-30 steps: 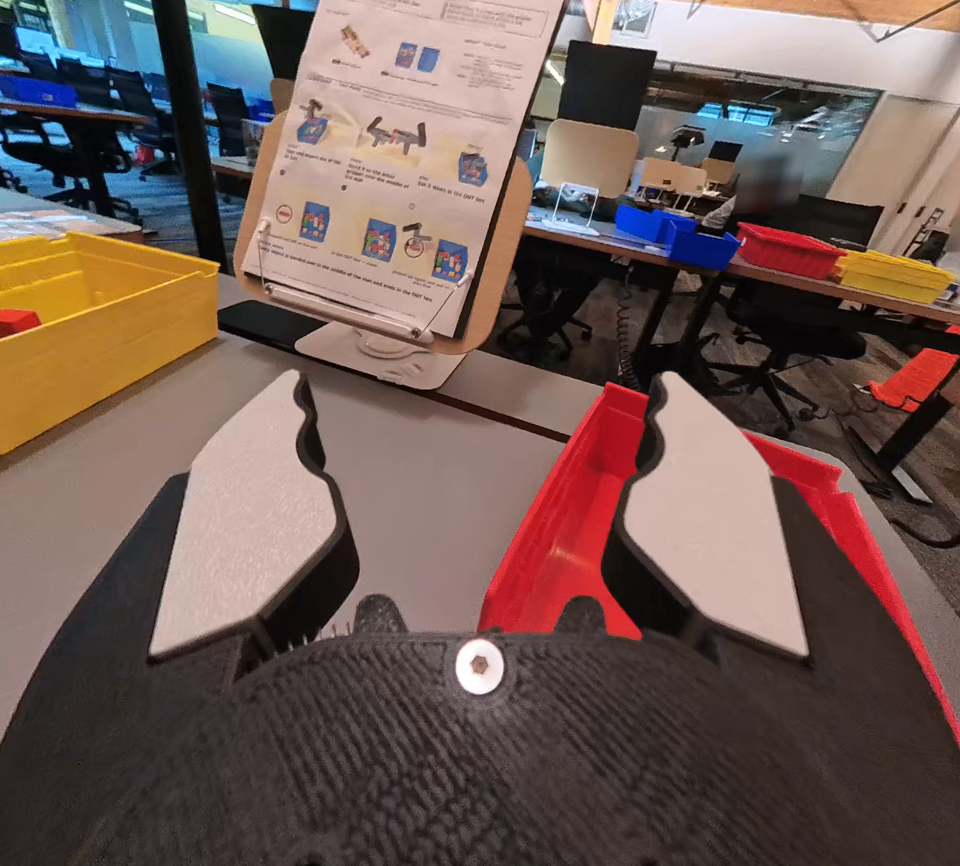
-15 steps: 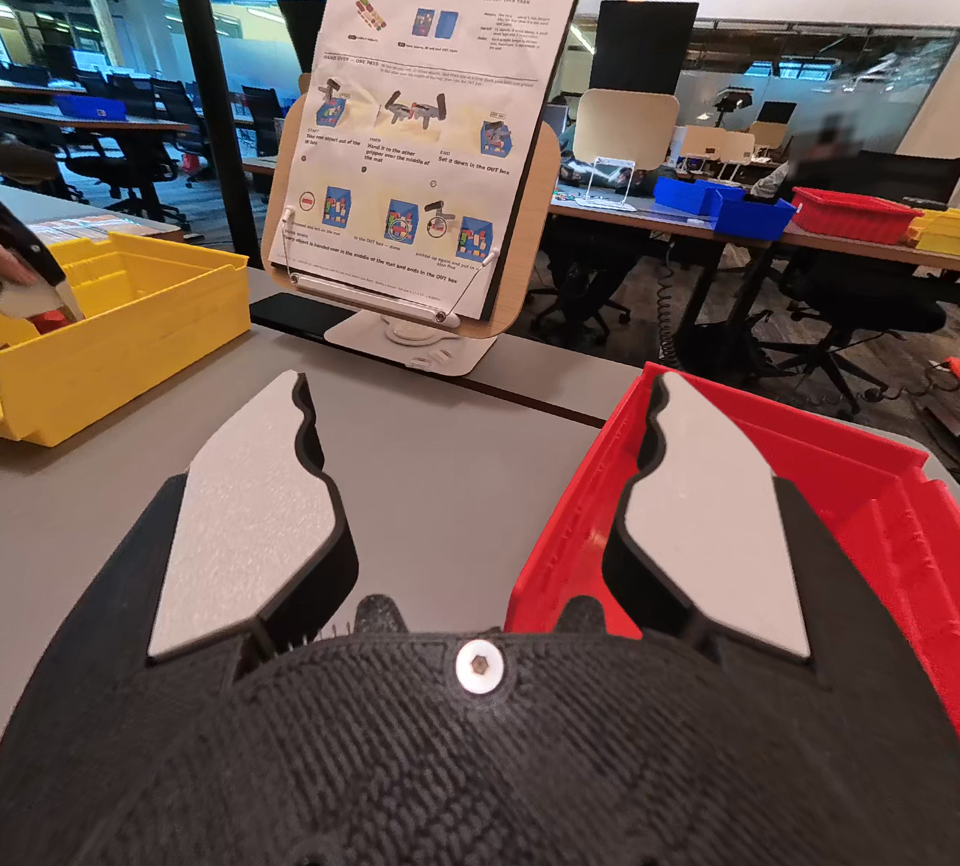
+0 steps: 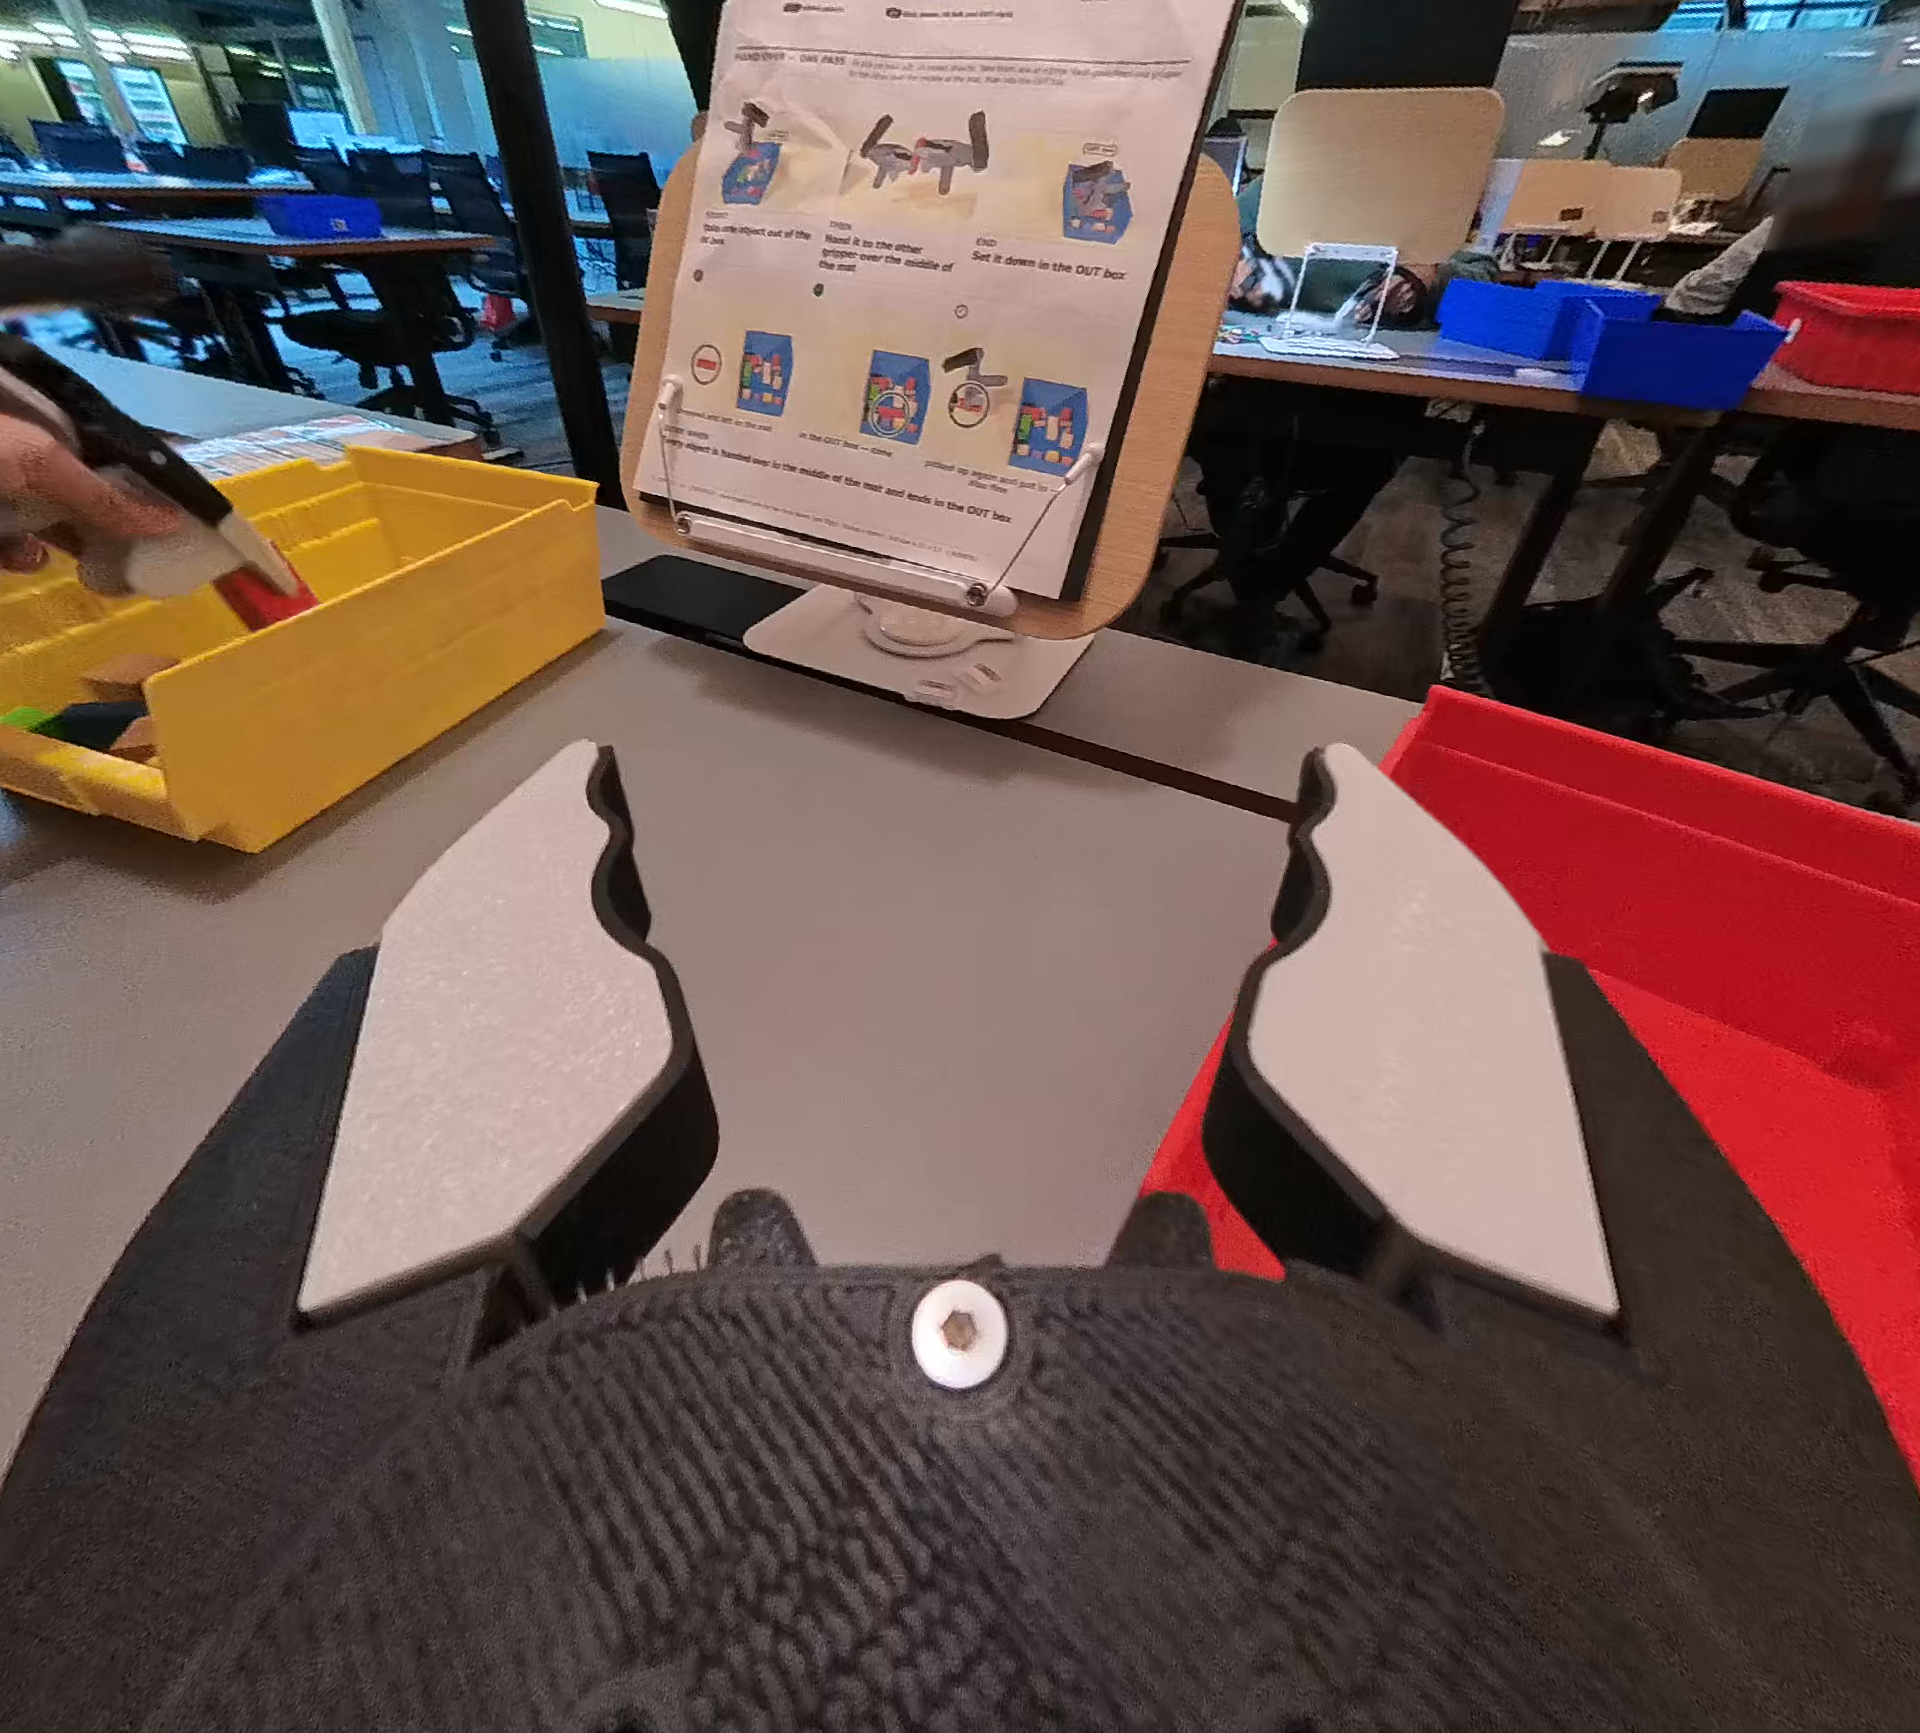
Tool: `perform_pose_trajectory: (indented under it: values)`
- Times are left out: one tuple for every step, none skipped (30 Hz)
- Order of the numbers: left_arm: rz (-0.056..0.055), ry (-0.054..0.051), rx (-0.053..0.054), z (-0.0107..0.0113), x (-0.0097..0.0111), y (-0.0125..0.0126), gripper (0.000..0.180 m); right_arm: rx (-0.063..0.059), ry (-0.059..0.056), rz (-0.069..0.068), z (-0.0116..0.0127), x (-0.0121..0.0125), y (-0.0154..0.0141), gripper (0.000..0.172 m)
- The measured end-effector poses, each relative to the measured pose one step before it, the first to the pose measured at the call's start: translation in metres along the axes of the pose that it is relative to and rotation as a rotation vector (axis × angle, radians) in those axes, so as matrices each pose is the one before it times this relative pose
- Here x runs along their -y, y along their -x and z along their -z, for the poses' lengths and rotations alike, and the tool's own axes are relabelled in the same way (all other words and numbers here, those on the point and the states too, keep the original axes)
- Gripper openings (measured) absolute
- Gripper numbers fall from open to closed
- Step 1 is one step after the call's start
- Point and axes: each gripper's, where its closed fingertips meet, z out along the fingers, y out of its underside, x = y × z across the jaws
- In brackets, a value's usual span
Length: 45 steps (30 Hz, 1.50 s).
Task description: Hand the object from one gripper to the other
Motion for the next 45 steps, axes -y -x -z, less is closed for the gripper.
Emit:
perform_pose_trajectory:
  values:
    - [-0.0134, -0.0608, -0.0415, 0.01232, 0.00627, -0.00660, 0.034, 0.0068, 0.0020, -0.0003, -0.00066, -0.00039, 0.00196, 0.120]
    - [-0.0190, -0.0698, -0.0549, 0.01290, 0.00707, -0.01024, 0.034, 0.0049, 0.0016, 0.0028, -0.00077, -0.00042, 0.00179, 0.120]
    - [-0.0219, -0.0713, -0.0674, 0.01267, 0.00692, -0.01396, 0.034, 0.0062, -0.0004, 0.0026, -0.00082, 0.00004, 0.00202, 0.120]
    - [-0.0243, -0.0655, -0.0817, 0.01192, 0.00580, -0.01770, 0.034, 0.0129, -0.0023, 0.0000, -0.00099, 0.00039, 0.00315, 0.119]
    - [-0.0249, -0.0617, -0.0925, 0.01081, 0.00505, -0.02103, 0.034, 0.0198, -0.0044, -0.0059, -0.00109, 0.00087, 0.00437, 0.118]
    - [-0.0276, -0.0605, -0.0929, 0.00902, 0.00431, -0.02274, 0.034, 0.0255, -0.0091, -0.0120, -0.00119, 0.00168, 0.00554, 0.117]
    - [-0.0338, -0.0519, -0.0923, 0.00642, 0.00263, -0.02401, 0.034, 0.0353, -0.0141, -0.0167, -0.00135, 0.00253, 0.00760, 0.116]
    - [-0.0406, -0.0406, -0.0953, 0.00359, 0.00030, -0.02530, 0.034, 0.0476, -0.0182, -0.0204, -0.00146, 0.00325, 0.00994, 0.113]
    - [-0.0467, -0.0357, -0.0950, 0.00081, -0.00102, -0.02587, 0.034, 0.0517, -0.0205, -0.0229, -0.00187, 0.00360, 0.01103, 0.111]
    - [-0.0482, -0.0332, -0.0905, -0.00152, -0.00177, -0.02533, 0.034, 0.0562, -0.0229, -0.0220, -0.00218, 0.00381, 0.01217, 0.109]
    - [-0.0477, -0.0307, -0.0933, -0.00382, -0.00245, -0.02564, 0.034, 0.0586, -0.0214, -0.0202, -0.00246, 0.00310, 0.01250, 0.107]
    - [-0.0432, -0.0276, -0.1005, -0.00601, -0.00302, -0.02620, 0.034, 0.0614, -0.0135, -0.0180, -0.00271, 0.00161, 0.01265, 0.105]
    - [-0.0375, -0.0268, -0.0935, -0.00812, -0.00330, -0.02449, 0.034, 0.0656, -0.0030, -0.0154, -0.00299, -0.00025, 0.01303, 0.105]
    - [-0.0389, -0.0256, -0.0809, -0.00964, -0.00326, -0.02190, 0.034, 0.0630, 0.0051, -0.0154, -0.00337, -0.00149, 0.01210, 0.107]
    - [-0.0405, -0.0209, -0.0734, -0.01063, -0.00352, -0.01990, 0.034, 0.0587, 0.0076, -0.0183, -0.00335, -0.00158, 0.01123, 0.110]
    - [-0.0342, -0.0168, -0.0610, -0.01112, -0.00332, -0.01676, 0.034, 0.0615, 0.0036, -0.0207, -0.00322, -0.00083, 0.01170, 0.109]
    - [-0.0205, -0.0120, -0.0447, -0.01137, -0.00345, -0.01305, 0.034, 0.0727, -0.0049, -0.0159, -0.00272, 0.00077, 0.01310, 0.102]
    - [-0.0093, -0.0033, -0.0439, -0.01100, -0.00389, -0.01113, 0.034, 0.0613, -0.0136, -0.0116, -0.00248, 0.00184, 0.01131, 0.095]
    - [-0.0056, 0.0022, -0.0452, -0.01045, -0.00371, -0.00994, 0.034, 0.0433, -0.0158, -0.0070, -0.00228, 0.00212, 0.00856, 0.088]
    - [-0.0084, 0.0027, -0.0310, -0.00934, -0.00286, -0.00695, 0.034, 0.0306, -0.0111, -0.0032, -0.00196, 0.00133, 0.00631, 0.082]
    - [-0.0113, -0.0008, -0.0145, -0.00783, -0.00174, -0.00420, 0.034, 0.0222, -0.0004, -0.0029, -0.00170, -0.00019, 0.00462, 0.079]
    - [-0.0097, -0.0052, -0.0159, -0.00663, -0.00086, -0.00389, 0.034, 0.0282, 0.0100, -0.0011, -0.00172, -0.00139, 0.00528, 0.077]
    - [-0.0003, -0.0067, -0.0243, -0.00570, -0.00059, -0.00449, 0.034, 0.0250, 0.0144, 0.0012, -0.00159, -0.00185, 0.00456, 0.075]
    - [0.0098, -0.0044, -0.0185, -0.00500, -0.00090, -0.00339, 0.034, 0.0098, 0.0133, 0.0047, -0.00120, -0.00187, 0.00217, 0.073]
    - [0.0054, 0.0016, -0.0098, -0.00434, -0.00200, -0.00200, 0.034, 0.0016, 0.0081, 0.0095, -0.00092, -0.00147, 0.00081, 0.071]
    - [-0.0034, 0.0087, -0.0070, -0.00333, -0.00293, -0.00165, 0.034, -0.0006, -0.0030, 0.0093, -0.00063, 0.00008, 0.00040, 0.067]
    - [-0.0021, 0.0119, 0.0028, -0.00261, -0.00330, -0.00024, 0.034, 0.0031, -0.0146, 0.0052, -0.00036, 0.00178, 0.00105, 0.064]
    - [0.0012, 0.0113, 0.0096, -0.00201, -0.00284, 0.00076, 0.034, 0.0075, -0.0172, 0.0006, -0.00042, 0.00213, 0.00132, 0.060]
    - [-0.0010, 0.0073, -0.0012, -0.00182, -0.00225, -0.00070, 0.034, 0.0073, -0.0126, -0.0013, -0.00031, 0.00134, 0.00103, 0.056]
    - [0.0013, 0.0037, -0.0083, -0.00157, -0.00188, -0.00166, 0.034, 0.0049, -0.0065, -0.0018, -0.00055, 0.00023, 0.00062, 0.052]
    - [0.0064, 0.0027, -0.0029, -0.00149, -0.00146, -0.00083, 0.034, 0.0076, 0.0011, 0.0014, -0.00055, -0.00108, 0.00079, 0.047]
    - [0.0046, 0.0004, -0.0025, -0.00106, -0.00102, -0.00084, 0.034, -0.0037, 0.0078, 0.0068, -0.00028, -0.00182, -0.00084, 0.042]
    - [-0.0010, -0.0011, -0.0026, -0.00049, -0.00067, -0.00066, 0.034, -0.0028, 0.0043, 0.0187, 0.00061, -0.00065, -0.00104, 0.038]
    - [0.0018, -0.0015, 0.0017, -0.00001, -0.00061, 0.00010, 0.034, 0.0065, 0.0013, 0.0029, 0.00026, -0.00002, 0.00053, 0.038]
    - [0.0079, -0.0006, 0.0146, 0.00005, -0.00056, 0.00182, 0.034, 0.0015, 0.0132, -0.0084, 0.00011, -0.00083, -0.00066, 0.037]
    - [0.0084, -0.0005, 0.0268, 0.00011, -0.00087, 0.00342, 0.034, -0.0102, 0.0104, -0.0141, 0.00037, -0.00033, -0.00221, 0.037]
    - [0.0052, -0.0015, 0.0276, -0.00012, -0.00102, 0.00329, 0.036, -0.0151, 0.0039, 0.0029, 0.00063, -0.00023, -0.00238, 0.037]
    - [0.0038, -0.0022, 0.0256, -0.00029, -0.00060, 0.00278, 0.046, -0.0207, 0.0091, 0.0226, 0.00100, -0.00124, -0.00284, 0.036]
    - [0.0037, -0.0012, 0.0325, -0.00011, -0.00029, 0.00332, 0.056, -0.0368, 0.0195, 0.0181, 0.00202, -0.00202, -0.00572, 0.036]
    - [-0.0013, 0.0032, 0.0383, 0.00049, -0.00061, 0.00388, 0.060, -0.0434, 0.0205, 0.0107, 0.00368, -0.00135, -0.00765, 0.036]
    - [-0.0083, 0.0096, 0.0356, 0.00101, -0.00180, 0.00359, 0.060, -0.0431, 0.0100, 0.0100, 0.00595, 0.00054, -0.00879, 0.036]
    - [-0.0104, 0.0144, 0.0279, 0.00134, -0.00274, 0.00259, 0.060, -0.0515, 0.0031, 0.0045, 0.00821, 0.00180, -0.01146, 0.036]
    - [-0.0056, 0.0167, 0.0205, 0.00142, -0.00333, 0.00140, 0.059, -0.0749, 0.0100, -0.0029, 0.01077, 0.00114, -0.01644, 0.036]
    - [-0.0004, 0.0187, 0.0110, 0.00150, -0.00404, 0.00018, 0.059, -0.0974, 0.0184, 0.0022, 0.01284, -0.00030, -0.02155, 0.036]
    - [0.0022, 0.0190, 0.0017, 0.00158, -0.00446, -0.00104, 0.059, -0.1117, 0.0235, 0.0130, 0.01418, -0.00236, -0.02579, 0.036]
